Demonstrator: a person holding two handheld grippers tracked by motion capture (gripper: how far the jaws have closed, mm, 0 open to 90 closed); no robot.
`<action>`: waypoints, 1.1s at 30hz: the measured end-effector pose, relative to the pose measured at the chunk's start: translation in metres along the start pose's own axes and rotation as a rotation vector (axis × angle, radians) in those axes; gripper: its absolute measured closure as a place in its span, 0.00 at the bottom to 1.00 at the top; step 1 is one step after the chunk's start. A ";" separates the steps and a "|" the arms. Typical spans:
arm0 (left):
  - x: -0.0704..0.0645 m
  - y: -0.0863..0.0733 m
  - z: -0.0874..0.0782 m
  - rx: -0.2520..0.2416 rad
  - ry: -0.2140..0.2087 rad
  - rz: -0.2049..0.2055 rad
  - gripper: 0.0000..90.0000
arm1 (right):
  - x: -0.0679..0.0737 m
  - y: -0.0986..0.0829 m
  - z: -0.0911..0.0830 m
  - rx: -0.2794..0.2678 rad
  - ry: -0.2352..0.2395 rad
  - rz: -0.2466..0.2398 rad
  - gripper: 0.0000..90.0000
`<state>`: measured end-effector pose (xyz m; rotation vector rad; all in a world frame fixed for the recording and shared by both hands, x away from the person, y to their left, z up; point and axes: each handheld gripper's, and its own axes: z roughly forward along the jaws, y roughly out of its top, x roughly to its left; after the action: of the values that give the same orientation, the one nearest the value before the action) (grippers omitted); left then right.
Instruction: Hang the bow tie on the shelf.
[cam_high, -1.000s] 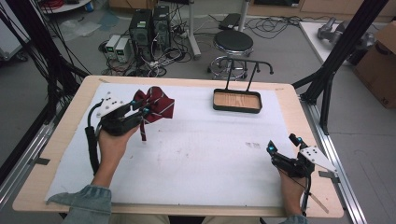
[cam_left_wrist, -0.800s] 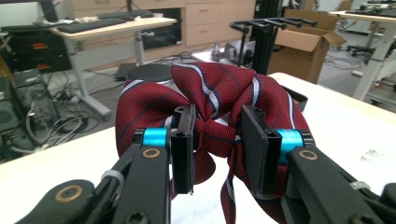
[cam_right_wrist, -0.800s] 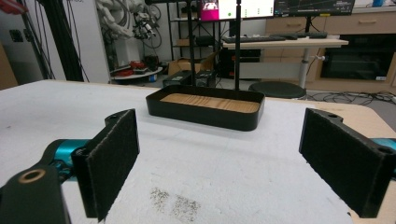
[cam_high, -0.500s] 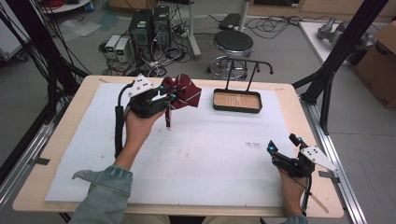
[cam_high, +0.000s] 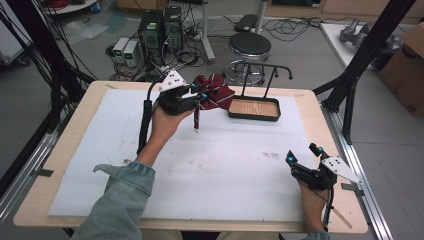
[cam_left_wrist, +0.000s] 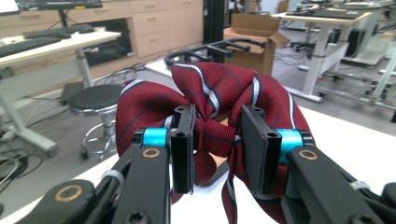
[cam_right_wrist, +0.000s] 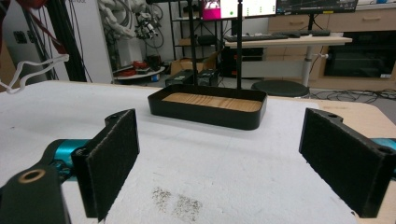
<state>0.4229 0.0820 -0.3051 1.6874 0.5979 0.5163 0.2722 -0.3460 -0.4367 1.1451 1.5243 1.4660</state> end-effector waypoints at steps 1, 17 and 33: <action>0.001 0.002 0.003 -0.002 -0.005 0.004 0.74 | 0.000 0.000 0.000 0.000 0.000 0.000 0.12; 0.008 0.040 0.045 -0.032 -0.065 0.019 0.74 | -0.001 0.000 0.001 0.001 0.000 0.002 0.12; 0.002 0.061 0.091 -0.058 -0.143 0.017 0.74 | -0.002 0.000 0.001 -0.001 0.005 0.004 0.12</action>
<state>0.4887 0.0051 -0.2619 1.6601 0.4612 0.4171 0.2741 -0.3472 -0.4372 1.1459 1.5254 1.4732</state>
